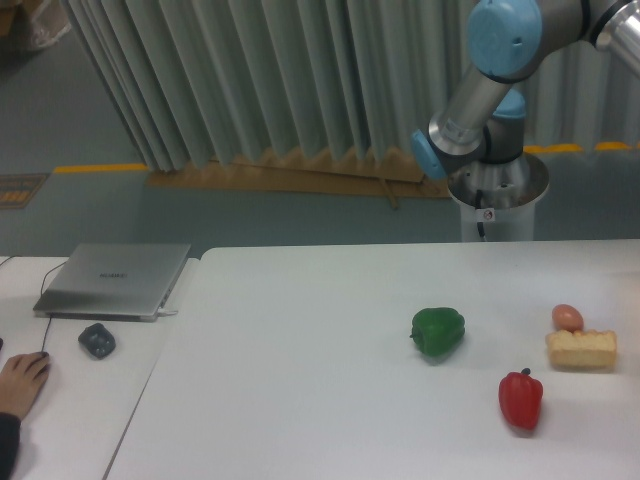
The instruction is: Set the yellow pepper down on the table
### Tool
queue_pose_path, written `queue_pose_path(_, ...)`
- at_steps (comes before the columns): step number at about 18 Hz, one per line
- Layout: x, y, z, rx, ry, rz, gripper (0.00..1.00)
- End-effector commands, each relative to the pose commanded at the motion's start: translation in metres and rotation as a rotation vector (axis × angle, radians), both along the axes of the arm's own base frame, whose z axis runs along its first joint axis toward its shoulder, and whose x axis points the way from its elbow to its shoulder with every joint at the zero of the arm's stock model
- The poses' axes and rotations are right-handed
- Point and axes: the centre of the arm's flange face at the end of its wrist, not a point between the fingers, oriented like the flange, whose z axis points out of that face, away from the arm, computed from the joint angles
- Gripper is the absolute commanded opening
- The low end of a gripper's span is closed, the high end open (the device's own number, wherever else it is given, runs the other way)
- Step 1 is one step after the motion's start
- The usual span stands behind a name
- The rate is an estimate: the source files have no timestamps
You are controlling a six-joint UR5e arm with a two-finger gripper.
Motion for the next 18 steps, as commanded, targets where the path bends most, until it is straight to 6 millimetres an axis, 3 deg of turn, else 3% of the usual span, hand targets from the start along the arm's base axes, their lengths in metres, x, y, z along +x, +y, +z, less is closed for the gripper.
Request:
queue_pose_path(7, 0.0, 0.001, -0.014, 0.0, -0.006, 0.007, 1.0)
queue_pose_path(9, 0.0, 0.001, -0.014, 0.003, -0.003, 0.013, 0.86)
queue_pose_path(10, -0.001, 0.001, -0.014, 0.004, -0.001, 0.014, 0.73)
queue_pose_path(15, 0.001, 0.001, -0.018, 0.019, -0.003, 0.066, 0.55)
queue_pose_path(18, 0.001, -0.001, -0.013, 0.041, 0.001, 0.102, 0.55)
